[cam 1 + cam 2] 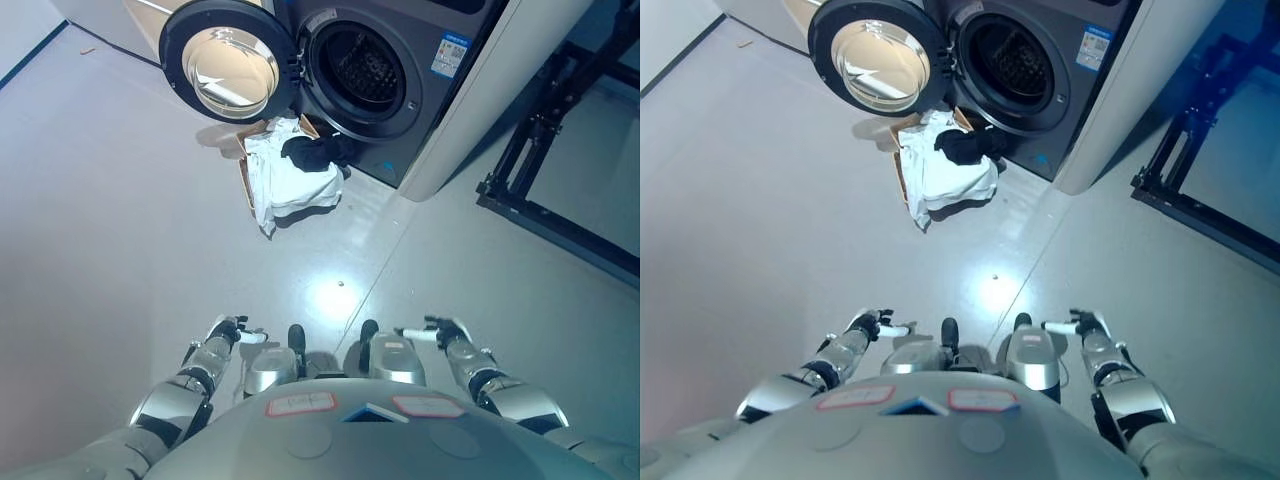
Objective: Put the clothes in the basket into the washing machine.
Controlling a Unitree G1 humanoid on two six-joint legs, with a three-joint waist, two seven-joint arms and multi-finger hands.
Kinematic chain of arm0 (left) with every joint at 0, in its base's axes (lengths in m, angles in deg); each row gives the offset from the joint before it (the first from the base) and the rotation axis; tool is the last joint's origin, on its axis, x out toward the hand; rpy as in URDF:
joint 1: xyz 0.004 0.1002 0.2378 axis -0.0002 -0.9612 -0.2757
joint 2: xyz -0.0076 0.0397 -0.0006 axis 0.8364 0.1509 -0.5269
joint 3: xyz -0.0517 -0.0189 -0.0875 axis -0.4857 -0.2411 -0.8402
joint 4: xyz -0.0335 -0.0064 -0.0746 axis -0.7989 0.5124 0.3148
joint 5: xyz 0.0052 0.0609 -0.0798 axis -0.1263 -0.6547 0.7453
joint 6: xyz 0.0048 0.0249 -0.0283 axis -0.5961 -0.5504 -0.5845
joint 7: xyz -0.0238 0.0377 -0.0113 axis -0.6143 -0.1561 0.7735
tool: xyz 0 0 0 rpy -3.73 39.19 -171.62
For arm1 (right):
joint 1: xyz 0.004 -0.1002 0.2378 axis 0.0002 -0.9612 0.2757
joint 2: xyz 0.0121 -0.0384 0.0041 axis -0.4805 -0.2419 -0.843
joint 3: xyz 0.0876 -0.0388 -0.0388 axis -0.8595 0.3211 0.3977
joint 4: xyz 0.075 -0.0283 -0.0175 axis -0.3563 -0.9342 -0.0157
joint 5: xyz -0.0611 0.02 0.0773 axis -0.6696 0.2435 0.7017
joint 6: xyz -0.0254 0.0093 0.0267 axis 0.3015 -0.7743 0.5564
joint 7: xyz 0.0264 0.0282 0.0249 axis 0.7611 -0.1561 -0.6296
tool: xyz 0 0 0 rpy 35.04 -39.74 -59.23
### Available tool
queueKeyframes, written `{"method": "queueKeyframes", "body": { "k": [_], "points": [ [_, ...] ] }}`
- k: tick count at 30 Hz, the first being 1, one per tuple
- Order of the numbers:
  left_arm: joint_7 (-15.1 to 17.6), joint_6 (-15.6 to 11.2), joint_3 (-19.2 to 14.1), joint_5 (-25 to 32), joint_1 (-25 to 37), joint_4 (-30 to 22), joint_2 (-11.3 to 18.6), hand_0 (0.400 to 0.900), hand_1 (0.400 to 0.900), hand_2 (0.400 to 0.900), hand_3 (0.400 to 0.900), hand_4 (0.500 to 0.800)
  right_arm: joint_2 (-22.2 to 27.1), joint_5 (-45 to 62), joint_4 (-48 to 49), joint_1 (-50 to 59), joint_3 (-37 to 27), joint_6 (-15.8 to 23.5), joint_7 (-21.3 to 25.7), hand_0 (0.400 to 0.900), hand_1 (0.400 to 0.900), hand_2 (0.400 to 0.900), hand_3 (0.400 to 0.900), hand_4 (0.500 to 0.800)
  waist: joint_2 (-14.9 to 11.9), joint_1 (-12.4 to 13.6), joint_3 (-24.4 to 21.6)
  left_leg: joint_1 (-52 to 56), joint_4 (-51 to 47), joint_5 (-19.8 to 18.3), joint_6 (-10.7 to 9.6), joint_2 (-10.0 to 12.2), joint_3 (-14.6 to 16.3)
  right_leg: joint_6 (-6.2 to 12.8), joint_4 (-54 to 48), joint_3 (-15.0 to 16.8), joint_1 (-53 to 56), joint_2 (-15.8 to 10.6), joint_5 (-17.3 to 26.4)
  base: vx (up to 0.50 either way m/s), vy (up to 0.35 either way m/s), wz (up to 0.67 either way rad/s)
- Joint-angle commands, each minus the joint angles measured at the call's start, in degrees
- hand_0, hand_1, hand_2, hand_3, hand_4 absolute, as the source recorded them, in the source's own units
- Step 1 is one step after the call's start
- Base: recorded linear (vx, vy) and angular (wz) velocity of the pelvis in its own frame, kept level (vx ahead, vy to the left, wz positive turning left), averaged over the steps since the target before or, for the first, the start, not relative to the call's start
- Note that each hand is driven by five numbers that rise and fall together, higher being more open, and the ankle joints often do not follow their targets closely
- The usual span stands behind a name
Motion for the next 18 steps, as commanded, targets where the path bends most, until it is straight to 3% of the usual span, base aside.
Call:
{"method": "queueKeyframes", "body": {
  "k": [1, 3, 5, 9, 10, 11, 12, 13, 15, 16, 17, 18],
  "points": [
    [0.7, -0.7, 0.0, 0.5, 2.6, 2.0, 3.0, 0.9, 0.9, 0.9, 0.9, 0.8, 1.5, -1.9, -0.2, 2.3, 0.4, 0.4, 1.4, 0.9, 0.9, 0.9, 0.9, 0.8, -0.6, -0.7, 2.1, 2.6, 3.2, -7.0, 2.9, -3.2, -1.3, 1.39, 6.4, 2.8, -5.8, -0.5, 4.4, 0.33, -0.008, 0.5],
    [0.7, -1.1, 0.3, 0.4, 3.1, 1.9, 3.1, 0.9, 0.9, 0.9, 0.9, 0.8, 2.1, -2.3, 0.1, 2.5, 0.4, 0.4, 1.4, 0.9, 0.9, 0.9, 0.9, 0.8, -1.0, -1.7, 1.9, 5.3, 2.4, -8.4, 2.3, -3.8, -2.7, 1.22, -0.6, 1.7, -6.4, -0.2, 4.5, 0.4, -0.068, 0.48],
    [0.9, -1.5, 0.4, 0.0, 3.8, 2.3, 2.8, 0.9, 0.9, 0.9, 0.9, 0.8, 2.1, -3.6, 1.2, 2.9, 1.0, 0.3, 1.1, 0.9, 0.9, 0.9, 0.9, 0.8, -2.5, -3.5, 1.0, 10.8, 0.3, -11.3, 1.0, -4.0, -4.6, 2.5, -16.8, 0.2, -8.5, 0.1, 9.5, 0.58, -0.191, 0.49],
    [0.9, -1.6, 0.3, 0.2, 3.7, 1.8, 2.7, 0.9, 0.9, 0.9, 0.9, 0.8, 2.3, -4.0, 2.7, 2.9, 1.9, 0.7, 1.0, 0.9, 0.9, 0.9, 0.9, 0.8, -2.5, -4.4, 0.1, 13.7, 1.7, -13.6, 0.1, -2.5, -5.9, 1.81, -18.4, 2.5, -8.1, 2.8, 10.7, 0.41, -0.177, 0.4],
    [0.9, -1.6, -0.1, 0.5, 3.6, 1.8, 2.8, 0.9, 0.9, 0.9, 0.9, 0.8, 2.3, -3.9, 2.3, 2.6, 2.5, 1.1, 0.6, 0.9, 0.9, 0.9, 0.9, 0.8, -2.5, -4.3, -1.2, 13.1, 7.1, -12.0, -0.8, -1.2, -6.1, 0.35, -17.0, 4.7, -6.5, 5.3, 9.3, 0.28, -0.155, 0.26],
    [0.9, -1.6, -0.1, 0.5, 3.6, 1.8, 2.8, 0.9, 0.9, 0.9, 0.9, 0.8, 2.3, -3.9, 2.3, 2.6, 2.5, 1.1, 0.6, 0.9, 0.9, 0.9, 0.9, 0.8, -2.4, -4.3, -1.3, 13.0, 7.2, -12.1, -0.9, -1.2, -6.1, 0.33, -16.9, 4.7, -6.6, 5.4, 9.2, 0.51, -0.273, 0.47],
    [-0.3, -1.8, -0.4, -0.9, 3.3, 2.6, 3.6, 0.9, 0.9, 0.9, 0.9, 0.8, 9.9, -3.7, -3.1, 7.3, 0.2, 0.0, -3.0, 0.9, 0.9, 0.9, 0.9, 0.8, -2.4, -3.2, -2.7, 12.1, 12.6, -8.5, -2.1, -0.3, -6.9, -0.89, -16.3, 4.3, -5.0, 6.8, 8.2, 0.31, -0.184, 0.16],
    [0.1, -1.1, -0.8, 0.9, 3.8, 1.6, 3.3, 0.9, 0.9, 0.9, 0.9, 0.8, 5.4, -3.4, 1.0, 3.0, 2.7, 1.2, -2.1, 0.9, 0.9, 0.9, 0.9, 0.8, -3.1, -3.0, -2.5, 8.2, 19.9, -4.0, -3.0, -0.5, -5.9, -1.59, -16.9, 4.6, -2.8, 6.7, 7.6, 0.38, -0.257, 0.17],
    [0.5, -3.0, 0.5, 0.4, 3.2, -1.0, 1.7, 0.9, 0.9, 0.9, 0.9, 0.8, 3.9, -5.0, 0.2, 1.3, 4.1, 1.1, -0.9, 0.9, 0.9, 0.9, 0.9, 0.8, -4.5, -1.8, -0.7, -2.0, 37.1, 1.7, -3.8, -2.7, -4.3, -3.18, -17.5, 4.9, 0.9, 5.6, 5.9, 0.2, -0.221, 0.09],
    [1.1, -2.1, 0.2, 1.6, 3.4, -1.6, 1.5, 0.9, 0.9, 0.9, 0.9, 0.8, 2.3, -6.9, 2.4, 2.4, 6.4, 0.8, 1.0, 0.9, 0.9, 0.9, 0.9, 0.8, -5.3, -0.7, 0.7, -6.1, 44.1, 2.1, -3.8, -3.4, -3.5, -3.95, -17.9, 5.4, 2.6, 5.1, 5.0, 0.22, -0.257, 0.17],
    [1.2, -1.6, 0.2, 1.7, 4.0, -2.8, 1.9, 0.9, 0.9, 0.9, 0.9, 0.8, 4.4, -8.7, 8.1, 3.8, 8.4, 0.3, -0.7, 0.9, 0.9, 0.9, 0.9, 0.8, -6.0, 0.2, 1.4, -8.3, 46.9, 1.1, -3.2, -2.3, -1.5, -4.81, -17.5, 5.1, 3.9, 5.4, 3.7, 0.2, -0.243, 0.16],
    [1.0, -2.2, 1.3, 1.4, 4.6, -3.6, 1.8, 0.9, 0.9, 0.9, 0.9, 0.8, 5.0, -8.8, 5.7, 4.8, 8.6, 0.7, -0.1, 0.9, 0.9, 0.9, 0.9, 0.8, -6.8, 0.9, 1.9, -11.0, 47.3, 1.1, -2.7, -1.3, 0.4, -4.98, -17.6, 4.5, 5.0, 4.9, 3.1, 0.27, -0.238, 0.19]
  ]
}}
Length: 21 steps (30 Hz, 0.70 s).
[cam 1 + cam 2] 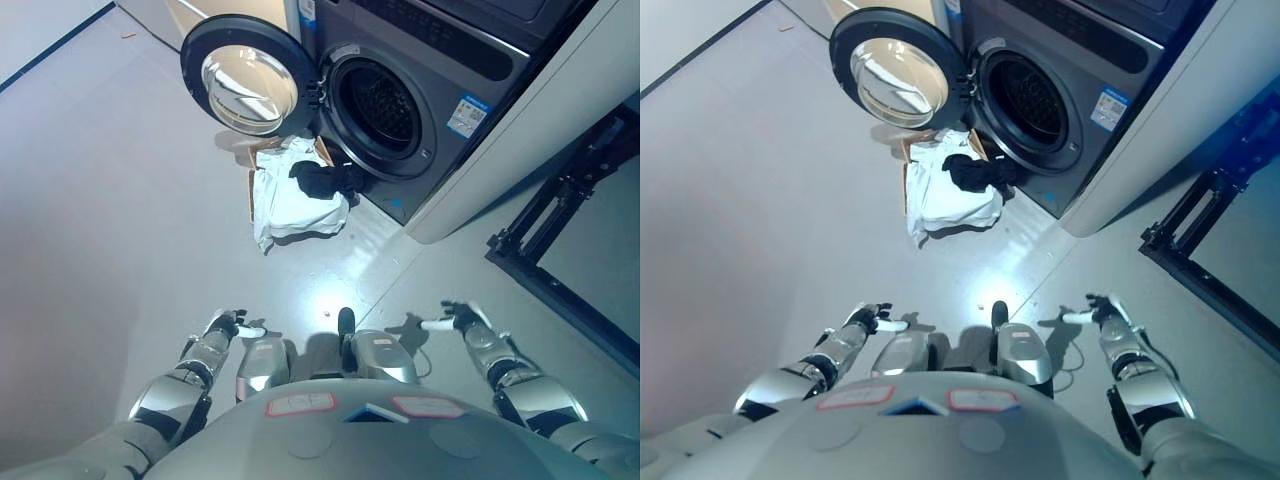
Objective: Put the clothes in the basket into the washing machine.
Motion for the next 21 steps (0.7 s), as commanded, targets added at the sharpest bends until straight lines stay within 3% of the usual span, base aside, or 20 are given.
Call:
{"method": "queueKeyframes", "body": {
  "k": [1, 4, 6, 9, 12, 15, 16, 18, 21],
  "points": [
    [1.4, -0.7, 1.8, 1.1, 4.2, -3.3, 3.0, 0.9, 0.9, 0.9, 0.9, 0.8, 1.7, -3.3, 4.6, 4.9, 3.9, 0.5, -2.1, 0.9, 0.9, 0.9, 0.9, 0.8, -2.9, 2.2, 3.8, -0.7, -4.1, 4.7, 6.3, -1.2, 9.8, 3.9, 1.5, 0.7, 0.2, -1.4, 0.1, 0.25, -0.196, 0.21],
    [1.8, -1.2, 3.1, 0.2, 5.5, -4.4, 4.1, 0.9, 0.9, 0.9, 0.9, 0.8, 4.7, -7.3, 9.3, 8.3, 9.8, 2.1, -0.9, 0.9, 0.9, 0.9, 0.9, 0.8, -4.0, 4.0, 5.0, -6.5, -14.5, 5.6, 6.0, 2.2, 13.1, 4.45, 0.3, -0.1, 2.9, -0.9, -2.1, 0.26, -0.125, 0.26],
    [2.3, -1.2, 3.5, 0.1, 6.1, -5.5, 5.6, 0.9, 0.9, 0.9, 0.9, 0.8, 5.8, -10.0, 10.5, 11.0, 13.7, 2.9, -0.6, 0.9, 0.9, 0.9, 0.9, 0.8, -3.1, 5.6, 5.6, -6.2, -30.4, 9.0, 4.7, 5.1, 14.7, 5.62, -0.7, -1.4, 5.3, 0.1, -3.9, 0.35, 0.014, 0.38],
    [2.4, -1.3, 3.3, 0.2, 6.7, -6.1, 6.8, 0.9, 0.9, 0.9, 0.9, 0.8, 6.0, -12.1, 11.3, 14.1, 17.6, 3.1, -1.0, 0.9, 0.9, 0.9, 0.9, 0.8, -2.4, 7.7, 5.7, -6.4, -45.0, 12.8, 3.7, 5.5, 15.7, 7.08, -2.0, -1.7, 8.9, 0.7, -6.2, 0.38, 0.074, 0.08],
    [2.5, -1.3, 2.4, 0.5, 6.2, -5.5, 7.5, 0.9, 0.9, 0.9, 0.9, 0.8, 4.2, -13.5, 12.2, 16.0, 20.3, 3.4, -2.0, 0.9, 0.9, 0.9, 0.9, 0.8, -2.5, 9.6, 5.2, -5.8, -46.1, 13.8, 4.0, 5.0, 13.3, 7.7, -1.3, -0.9, 11.1, 0.8, -8.6, 0.38, 0.112, -0.3],
    [2.6, -1.3, 2.2, 1.0, 7.4, -5.1, 9.2, 0.9, 0.9, 0.9, 0.9, 0.8, 1.4, -11.5, 15.5, 16.2, 20.4, 4.0, -2.0, 0.9, 0.9, 0.9, 0.9, 0.8, -5.7, 11.7, 5.4, -8.2, -41.0, 13.7, 4.8, 4.6, 12.1, 8.39, 5.4, -1.5, 10.6, 0.1, -11.3, 0.34, 0.062, -0.13],
    [2.5, -1.1, 2.2, 1.0, 8.1, -4.8, 10.2, 0.9, 0.9, 0.9, 0.9, 0.8, 0.3, -11.1, 16.0, 15.8, 20.6, 4.4, -2.3, 0.9, 0.9, 0.9, 0.9, 0.8, -6.9, 12.4, 5.2, -8.7, -40.0, 12.4, 5.8, 4.0, 12.1, 9.75, 11.4, -2.3, 8.6, -0.7, -10.5, 0.25, 0.077, 0.12],
    [2.7, -1.0, 2.2, 1.4, 9.1, -5.1, 12.2, 0.9, 0.9, 0.9, 0.9, 0.8, -1.3, -9.8, 19.9, 16.6, 21.7, 4.8, -3.1, 0.9, 0.9, 0.9, 0.9, 0.8, -7.9, 12.0, 7.9, -9.0, -37.5, 9.9, 7.7, 3.3, 11.2, 12.55, 25.8, -2.5, 0.3, -2.7, -3.1, 0.13, 0.103, 0.37],
    [4.1, -0.8, 4.1, 2.0, 12.9, -6.7, 15.0, 0.9, 0.9, 0.9, 0.9, 0.8, -0.5, -6.4, 25.0, 19.6, 24.1, 5.8, -3.8, 0.9, 0.9, 0.9, 0.9, 0.8, -6.9, 11.3, 12.5, -10.5, -34.9, 9.1, 8.2, 3.4, 8.7, 12.32, 37.1, -1.0, -9.3, -2.3, 0.0, 0.04, 0.033, 0.51]
  ]
}}
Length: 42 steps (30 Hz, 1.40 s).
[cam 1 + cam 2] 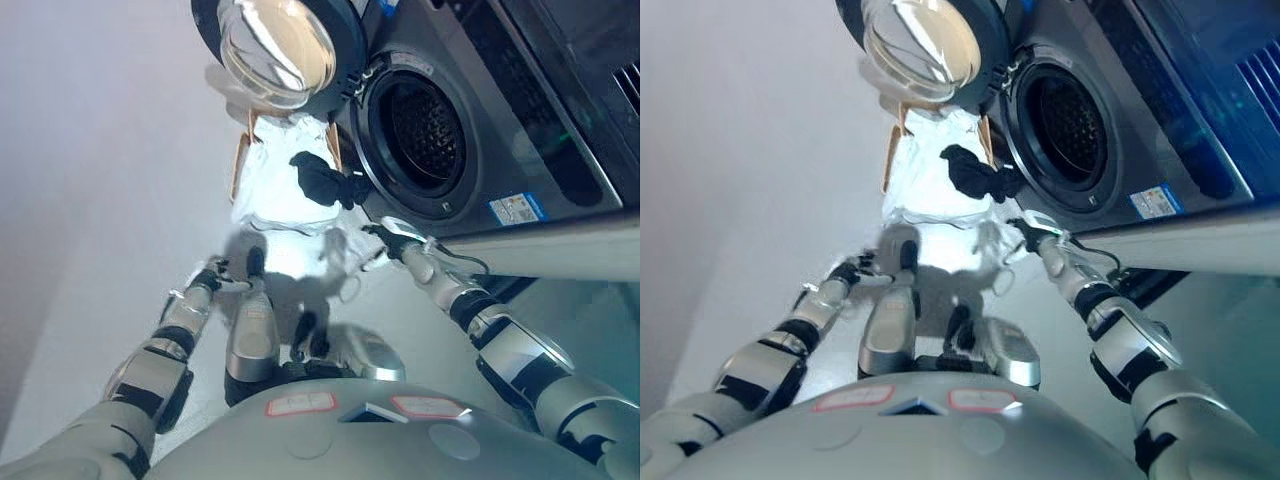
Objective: Put the clothes in the basket into the washing machine.
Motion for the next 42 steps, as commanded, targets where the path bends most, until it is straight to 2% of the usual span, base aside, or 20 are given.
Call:
{"method": "queueKeyframes", "body": {
  "k": [1, 3, 4, 5, 6, 8, 9, 10, 11, 12, 18, 21, 22, 27, 31, 33, 35, 40, 42],
  "points": [
    [3.6, -0.2, 1.5, 1.5, 4.2, -1.7, 4.8, 0.9, 0.9, 0.9, 0.9, 0.8, 1.2, 4.1, 4.2, 5.6, -1.2, 2.9, 0.8, 0.9, 0.9, 0.9, 0.9, 0.8, 1.1, 2.8, 3.7, -5.2, 7.8, -5.4, -0.1, 0.8, -1.1, 5.76, 1.8, 4.4, -4.0, -3.3, 13.1, 0.06, -0.095, 0.41],
    [5.3, -0.4, 2.6, 4.1, 7.7, -1.4, 5.7, 0.9, 0.9, 0.9, 0.9, 0.8, 1.4, 5.0, 4.6, 9.2, 0.2, 2.8, 1.4, 0.9, 0.9, 0.9, 0.9, 0.8, 1.6, 3.5, 5.3, -6.2, 7.4, -5.8, -1.2, 1.7, -2.4, 4.37, -6.6, 2.2, -4.9, -7.5, 10.5, 0.07, -0.162, 0.32],
    [6.1, -0.7, 3.4, 5.3, 9.2, -1.3, 5.7, 0.9, 0.9, 0.9, 0.9, 0.8, 1.1, 5.7, 5.0, 11.2, 1.0, 2.8, 1.8, 0.9, 0.9, 0.9, 0.9, 0.8, 1.3, 3.7, 6.6, -6.0, 7.4, -7.2, -2.4, 1.9, -2.5, 4.73, -12.6, 0.4, -5.9, -10.7, 9.9, 0.01, -0.134, 0.11],
    [6.9, -1.0, 3.3, 6.4, 11.0, -1.1, 6.1, 0.9, 0.9, 0.9, 0.9, 0.8, 1.2, 6.4, 4.9, 13.3, 1.3, 2.5, 2.1, 0.9, 0.9, 0.9, 0.9, 0.8, 1.2, 3.6, 8.4, -6.2, 7.7, -7.1, -2.9, 2.1, -2.3, 4.9, -18.2, -2.1, -6.5, -12.3, 12.6, -0.02, -0.179, 0.04],
    [7.7, -1.4, 2.9, 7.7, 12.8, -0.7, 6.5, 0.9, 0.9, 0.9, 0.9, 0.8, 1.1, 5.7, 4.7, 16.1, 2.5, 2.7, 3.5, 0.9, 0.9, 0.9, 0.9, 0.8, -0.3, 3.9, 9.5, -7.0, 8.4, -8.0, -3.9, 1.5, -1.2, 6.27, -27.4, -4.7, -6.1, -13.5, 16.6, -0.07, -0.149, 0.2],
    [9.0, -1.8, 3.2, 8.6, 15.0, -1.4, 6.4, 0.9, 0.9, 0.9, 0.9, 0.8, 1.6, 6.9, 4.7, 18.0, 2.7, 2.2, 5.0, 0.9, 0.9, 0.9, 0.9, 0.8, -0.4, 4.1, 11.0, -10.9, 10.6, -7.8, -3.9, 0.3, -2.3, 7.05, -28.0, 0.6, -6.7, -12.3, 15.9, -0.03, -0.12, 0.58],
    [9.6, -2.2, 2.6, 10.8, 15.6, -2.5, 7.0, 0.9, 0.9, 0.9, 0.9, 0.8, 2.1, 6.9, 5.7, 19.1, 3.1, 2.5, 6.5, 0.9, 0.9, 0.9, 0.9, 0.8, -0.2, 4.2, 11.8, -12.0, 9.9, -6.8, -3.8, -0.2, -3.1, 6.42, -25.9, 1.1, -9.1, -11.0, 15.8, 0.01, -0.089, 0.66],
    [10.4, -2.2, 2.4, 11.7, 16.2, -2.1, 6.9, 0.9, 0.9, 0.9, 0.9, 0.8, 2.6, 6.5, 6.1, 20.3, 3.2, 2.0, 6.6, 0.9, 0.9, 0.9, 0.9, 0.8, -0.1, 4.2, 11.8, -12.6, 9.4, -6.2, -4.1, -0.3, -3.8, 6.08, -26.3, -1.1, -9.5, -11.2, 15.8, 0.04, -0.089, 0.41],
    [10.9, -2.2, 2.0, 11.7, 15.4, -2.2, 6.5, 0.9, 0.9, 0.9, 0.9, 0.8, 2.5, 5.0, 6.0, 20.8, 3.5, 1.8, 7.3, 0.9, 0.9, 0.9, 0.9, 0.8, -0.4, 4.2, 11.5, -13.4, 9.2, -6.0, -4.4, -0.2, -3.6, 6.55, -27.0, -3.5, -9.3, -11.9, 16.3, 0.07, -0.126, 0.24],
    [11.5, -2.3, 1.8, 11.7, 14.9, -2.7, 5.9, 0.9, 0.9, 0.9, 0.9, 0.8, 2.8, 3.0, 5.7, 22.0, 4.1, 1.5, 8.9, 0.9, 0.9, 0.9, 0.9, 0.8, -0.4, 4.2, 11.9, -14.7, 9.4, -5.9, -4.7, 0.0, -4.2, 6.58, -26.3, -4.0, -10.3, -12.0, 15.9, 0.0, -0.126, 0.24],
    [16.3, -2.5, 1.0, 13.6, 17.7, -2.0, 6.1, 0.9, 0.9, 0.9, 0.9, 0.8, 3.7, -8.1, 2.3, 31.9, 7.7, -1.1, 17.3, 0.9, 0.9, 0.9, 0.9, 0.8, 0.4, 3.8, 13.5, -24.4, 12.3, -5.7, -6.1, 0.6, -5.3, 5.85, -19.2, -4.1, -21.0, -12.3, 13.4, -0.04, -0.066, 0.09],
    [19.5, -3.0, 0.9, 14.3, 20.5, -2.2, 6.5, 0.9, 0.9, 0.9, 0.9, 0.8, 3.9, -14.1, -1.8, 36.7, 8.9, -3.2, 22.9, 0.9, 0.9, 0.9, 0.9, 0.8, 1.8, 3.6, 13.5, -32.0, 17.2, -6.9, -6.3, 0.3, -5.7, 5.51, -12.6, -3.0, -29.1, -12.8, 11.1, -0.04, -0.031, 0.04],
    [20.0, -2.9, 0.8, 14.8, 21.5, -2.1, 6.8, 0.9, 0.9, 0.9, 0.9, 0.8, 4.3, -16.0, -2.3, 38.2, 9.7, -4.1, 23.7, 0.9, 0.9, 0.9, 0.9, 0.8, 2.0, 3.3, 13.2, -33.8, 19.7, -9.4, -6.5, 0.2, -5.8, 5.86, -10.1, -2.0, -31.0, -12.9, 8.9, 0.0, 0.0, 0.0],
    [22.5, -3.5, 1.2, 16.8, 23.9, -3.4, 4.9, 0.9, 0.9, 0.9, 0.9, 0.8, 7.2, -21.7, -5.4, 44.3, 11.0, -8.6, 29.1, 0.9, 0.9, 0.9, 0.9, 0.8, 4.3, 2.1, 10.4, -47.4, 32.9, -13.9, -5.7, -1.4, -5.7, 4.85, 5.4, 1.0, -46.2, -14.5, 3.7, -0.04, 0.04, 0.01],
    [23.4, -2.9, 2.9, 17.5, 26.1, -2.1, 2.9, 0.9, 0.9, 0.9, 0.9, 0.8, 6.3, -20.7, -11.8, 47.6, 12.0, -9.7, 30.2, 0.9, 0.9, 0.9, 0.9, 0.8, 5.4, 1.3, 7.7, -56.6, 43.4, -17.9, -5.4, -1.8, -4.9, 3.75, 16.2, 3.2, -57.0, -15.2, -0.4, -0.03, 0.058, -0.06],
    [23.5, -2.7, 3.3, 18.2, 27.2, -1.5, 2.7, 0.9, 0.9, 0.9, 0.9, 0.8, 5.8, -19.6, -16.1, 50.3, 13.0, -10.2, 29.8, 0.9, 0.9, 0.9, 0.9, 0.8, 6.2, 1.0, 6.4, -62.7, 49.8, -19.8, -5.4, -2.1, -4.7, 2.59, 22.0, 4.6, -63.1, -15.7, -2.7, -0.02, 0.016, 0.01],
    [23.6, -2.7, 3.5, 18.4, 27.8, -1.0, 2.5, 0.9, 0.9, 0.9, 0.9, 0.8, 5.6, -19.4, -18.1, 50.2, 13.2, -10.2, 30.1, 0.9, 0.9, 0.9, 0.9, 0.8, 6.3, 0.9, 5.4, -65.4, 52.2, -20.8, -5.4, -2.3, -4.7, 2.3, 24.4, 5.0, -65.8, -16.1, -3.8, 0.0, 0.0, 0.0],
    [23.4, -1.6, 4.6, 19.9, 34.7, 3.1, 2.4, 0.9, 0.9, 0.9, 0.9, 0.8, 3.8, -18.1, -26.5, 51.2, 13.5, -11.4, 29.5, 0.9, 0.9, 0.9, 0.9, 0.8, 7.1, 0.4, 3.8, -73.2, 61.1, -24.0, -5.1, -2.9, -4.5, 0.93, 34.2, 7.7, -74.3, -16.5, -7.6, 0.02, -0.022, 0.05],
    [23.3, -0.9, 5.0, 19.9, 36.1, 4.4, 1.8, 0.9, 0.9, 0.9, 0.9, 0.8, 3.6, -17.7, -28.8, 50.6, 13.4, -11.9, 29.7, 0.9, 0.9, 0.9, 0.9, 0.8, 7.2, 0.4, 4.5, -73.3, 63.9, -25.8, -4.6, -2.9, -4.2, 0.76, 37.3, 9.2, -75.6, -16.2, -8.7, 0.04, 0.004, -0.09]
  ]
}}
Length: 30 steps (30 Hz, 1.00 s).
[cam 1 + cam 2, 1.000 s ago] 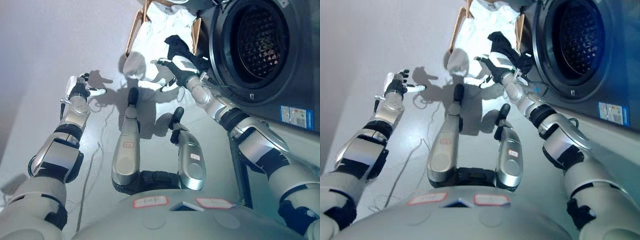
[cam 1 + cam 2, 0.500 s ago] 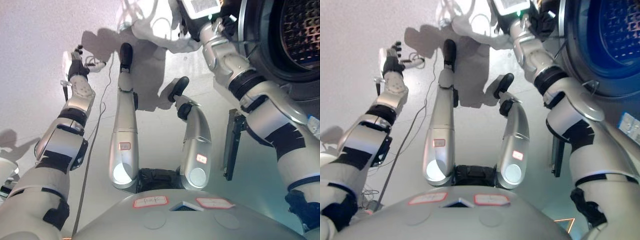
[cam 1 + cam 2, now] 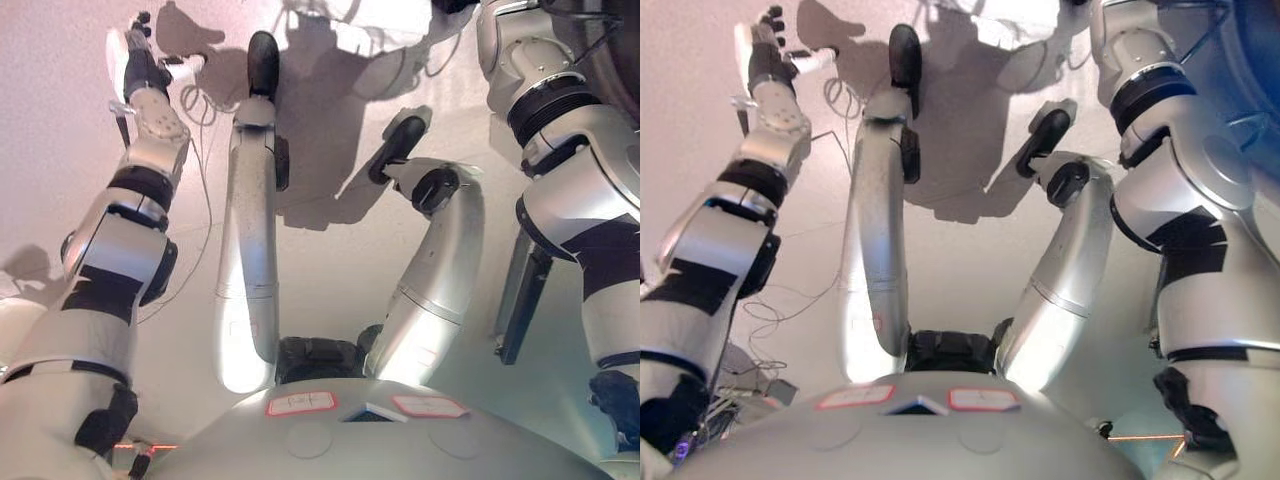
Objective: Put the clothes in the basket into the washing machine.
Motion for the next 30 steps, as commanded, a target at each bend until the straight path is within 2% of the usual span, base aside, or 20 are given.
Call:
{"method": "queueKeyframes", "body": {
  "k": [1, 7, 16, 17, 18, 19, 25, 26, 30],
  "points": [
    [2.6, -0.1, -0.1, 1.4, -4.6, 4.5, -2.8, 0.9, 0.9, 0.9, 0.9, 0.8, -2.1, 1.2, -7.8, -4.0, 1.7, -3.6, 1.7, 0.9, 0.9, 0.9, 0.9, 0.8, 4.8, -1.9, -10.0, -3.5, 11.8, -14.2, 0.7, -0.8, 0.7, 1.67, 4.2, 2.2, -2.0, 0.9, -2.9, 0.04, -0.003, -0.03],
    [2.7, 0.9, 0.7, 2.0, -0.6, 6.8, -4.3, 0.9, 0.9, 0.9, 0.9, 0.8, -1.4, 3.7, -10.8, -3.0, 0.0, -4.3, 2.4, 0.9, 0.9, 0.9, 0.9, 0.8, 5.2, -2.7, -9.0, -3.5, 14.3, -15.9, 0.6, -0.6, 1.6, 1.48, 8.0, 4.1, -3.0, 0.6, -5.1, 0.04, -0.016, 0.08],
    [2.1, 0.9, 0.6, 1.1, -2.5, 6.8, -6.0, 0.9, 0.9, 0.9, 0.9, 0.8, 2.7, 4.2, -13.4, -3.0, -0.6, -5.3, 1.4, 0.9, 0.9, 0.9, 0.9, 0.8, 5.8, -2.1, -10.8, -3.5, 12.2, -14.5, 0.6, -1.6, 2.0, 1.48, 7.0, 4.4, -3.3, 0.7, -4.5, 0.03, 0.003, 0.07],
    [2.0, 0.9, 0.6, 0.9, -2.8, 6.8, -6.2, 0.9, 0.9, 0.9, 0.9, 0.8, 2.9, 4.1, -13.7, -3.2, -0.7, -5.3, 1.2, 0.724, 0.724, 0.724, 0.724, 0.694, 5.9, -2.0, -11.1, -3.5, 12.0, -14.3, 0.6, -1.7, 1.9, 1.5, 6.7, 4.3, -3.3, 0.8, -4.3, 0.02, -0.004, 0.05],
    [2.0, 0.9, 0.6, 0.8, -2.7, 6.9, -6.2, 0.9, 0.9, 0.9, 0.9, 0.8, 2.9, 3.9, -14.1, -3.2, -0.6, -5.5, 0.7, 0.52, 0.52, 0.52, 0.52, 0.572, 6.0, -1.9, -11.4, -3.5, 11.5, -14.0, 0.6, -1.8, 1.8, 1.54, 6.5, 4.2, -3.4, 0.9, -4.2, 0.01, -0.006, 0.03],
    [1.9, 0.9, 0.5, 0.8, -2.4, 7.0, -6.0, 0.9, 0.9, 0.9, 0.9, 0.8, 3.1, 3.9, -14.1, -3.1, -0.7, -5.5, 0.7, 0.4, 0.4, 0.4, 0.4, 0.5, 5.9, -1.8, -11.8, -3.5, 11.2, -13.8, 0.6, -1.8, 1.7, 1.57, 6.2, 4.1, -3.4, 1.0, -4.0, 0.0, 0.0, 0.0],
    [2.2, 1.4, 0.4, 0.5, -0.6, 8.1, -5.0, 0.9, 0.9, 0.9, 0.9, 0.8, 2.6, 5.7, -13.6, -3.5, -2.2, -5.6, 1.4, 0.4, 0.4, 0.4, 0.4, 0.5, 5.9, -2.3, -15.1, -3.5, 6.0, -10.6, 0.5, -2.6, 1.2, 1.79, 0.9, 2.7, -2.4, 1.9, -1.7, 0.0, 0.0, 0.0],
    [2.4, 1.5, 0.3, 0.6, 0.0, 8.0, -5.0, 0.9, 0.9, 0.9, 0.9, 0.8, 2.3, 6.5, -13.0, -3.4, -2.8, -5.6, 1.6, 0.4, 0.4, 0.4, 0.4, 0.5, 5.9, -2.5, -16.3, -2.8, 3.6, -9.2, 0.3, -2.8, 0.9, 1.92, -1.4, 1.9, -1.2, 2.3, -1.1, 0.0, 0.0, 0.0],
    [2.6, 1.6, 0.4, 0.4, 0.6, 8.0, -5.1, 0.9, 0.9, 0.9, 0.9, 0.8, 1.6, 6.8, -12.5, -3.5, -3.2, -5.7, 1.9, 0.4, 0.4, 0.4, 0.4, 0.5, 6.0, -2.7, -16.2, 1.9, -2.1, -6.8, -0.1, -2.7, 0.8, 2.24, -7.1, 0.7, 3.7, 3.2, 0.6, 0.0, -0.016, -0.01]
  ]
}}
